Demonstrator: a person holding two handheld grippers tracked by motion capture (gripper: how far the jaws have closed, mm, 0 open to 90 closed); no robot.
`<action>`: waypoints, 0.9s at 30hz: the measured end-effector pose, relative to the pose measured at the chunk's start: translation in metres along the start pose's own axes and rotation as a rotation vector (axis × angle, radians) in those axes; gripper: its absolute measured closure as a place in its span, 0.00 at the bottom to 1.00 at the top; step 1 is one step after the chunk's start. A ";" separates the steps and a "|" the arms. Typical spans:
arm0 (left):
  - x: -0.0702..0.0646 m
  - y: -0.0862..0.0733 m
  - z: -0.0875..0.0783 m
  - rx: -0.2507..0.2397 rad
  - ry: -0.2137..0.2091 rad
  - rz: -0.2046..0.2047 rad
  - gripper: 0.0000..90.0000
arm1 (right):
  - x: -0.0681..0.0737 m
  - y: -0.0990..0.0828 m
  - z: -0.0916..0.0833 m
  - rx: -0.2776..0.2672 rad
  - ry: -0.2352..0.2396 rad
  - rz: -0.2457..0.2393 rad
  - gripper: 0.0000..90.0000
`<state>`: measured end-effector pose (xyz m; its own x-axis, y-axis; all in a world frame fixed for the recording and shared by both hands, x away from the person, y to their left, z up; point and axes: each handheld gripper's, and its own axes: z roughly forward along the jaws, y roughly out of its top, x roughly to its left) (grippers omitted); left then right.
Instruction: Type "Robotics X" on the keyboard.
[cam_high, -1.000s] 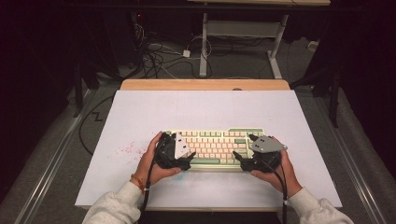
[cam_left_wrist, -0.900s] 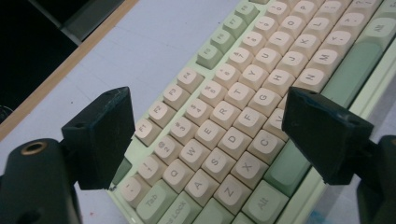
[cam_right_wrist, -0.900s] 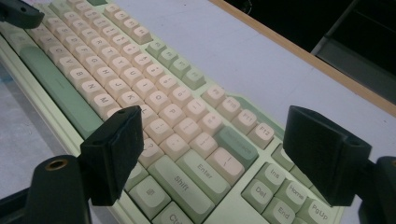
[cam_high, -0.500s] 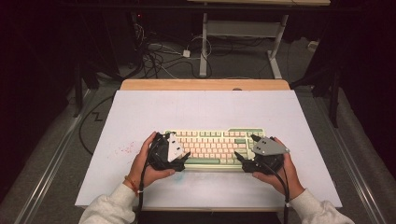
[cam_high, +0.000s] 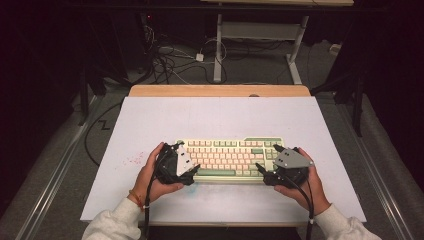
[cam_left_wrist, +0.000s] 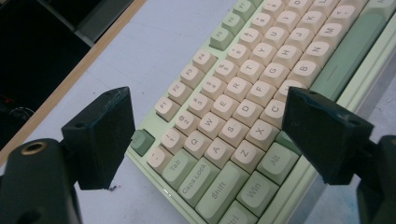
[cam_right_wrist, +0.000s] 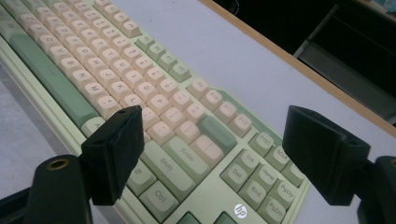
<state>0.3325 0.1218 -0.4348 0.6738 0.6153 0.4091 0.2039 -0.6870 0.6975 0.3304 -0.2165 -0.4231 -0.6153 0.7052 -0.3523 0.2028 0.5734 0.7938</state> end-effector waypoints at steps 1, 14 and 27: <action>0.000 -0.001 -0.001 0.000 0.004 0.004 0.18 | 0.000 0.000 0.000 0.004 -0.006 -0.007 0.23; 0.005 -0.014 -0.010 0.009 0.017 0.015 0.18 | 0.002 -0.001 -0.006 0.000 -0.007 -0.017 0.24; 0.009 -0.026 -0.025 -0.005 0.018 0.007 0.17 | -0.005 -0.008 -0.016 0.001 -0.027 0.004 0.24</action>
<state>0.3153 0.1550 -0.4343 0.6624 0.6175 0.4241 0.1955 -0.6890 0.6978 0.3192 -0.2314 -0.4201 -0.5935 0.7186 -0.3626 0.2061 0.5711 0.7945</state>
